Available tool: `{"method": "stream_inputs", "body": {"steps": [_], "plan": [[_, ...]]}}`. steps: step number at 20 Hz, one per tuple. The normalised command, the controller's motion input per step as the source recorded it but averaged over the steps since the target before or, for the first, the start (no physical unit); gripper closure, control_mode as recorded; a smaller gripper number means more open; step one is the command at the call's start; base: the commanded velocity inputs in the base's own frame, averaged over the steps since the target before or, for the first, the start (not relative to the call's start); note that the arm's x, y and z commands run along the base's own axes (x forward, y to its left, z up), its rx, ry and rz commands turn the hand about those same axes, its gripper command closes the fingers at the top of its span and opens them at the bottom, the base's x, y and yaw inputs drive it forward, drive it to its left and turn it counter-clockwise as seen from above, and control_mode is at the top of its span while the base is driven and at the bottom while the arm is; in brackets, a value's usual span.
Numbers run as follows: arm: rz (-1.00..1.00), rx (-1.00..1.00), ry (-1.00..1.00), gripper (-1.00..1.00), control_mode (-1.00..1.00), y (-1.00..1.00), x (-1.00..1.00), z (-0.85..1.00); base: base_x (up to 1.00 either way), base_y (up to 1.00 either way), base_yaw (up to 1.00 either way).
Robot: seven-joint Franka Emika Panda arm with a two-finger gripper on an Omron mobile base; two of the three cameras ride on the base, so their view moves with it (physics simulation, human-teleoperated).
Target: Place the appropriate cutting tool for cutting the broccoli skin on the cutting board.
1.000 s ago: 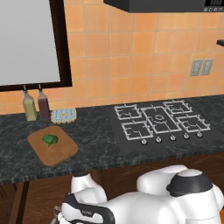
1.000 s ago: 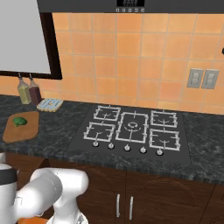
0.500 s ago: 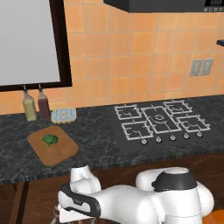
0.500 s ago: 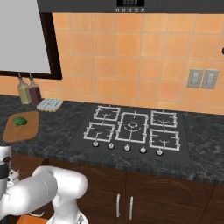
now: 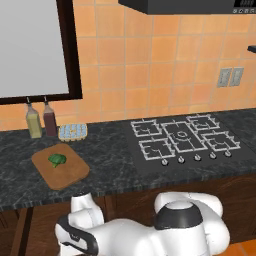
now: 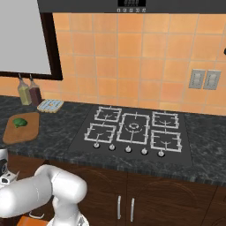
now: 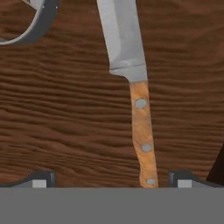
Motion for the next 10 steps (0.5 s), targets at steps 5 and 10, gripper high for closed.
{"method": "stream_inputs", "body": {"steps": [5,10], "plan": [[0.02,0.0,-0.05,-1.0,-1.0,0.0,0.0,-0.23,0.0,0.0,0.0],[0.0,-0.06,0.0,-1.0,-1.0,0.0,0.05,-0.11,0.0,0.0,0.0]]}}
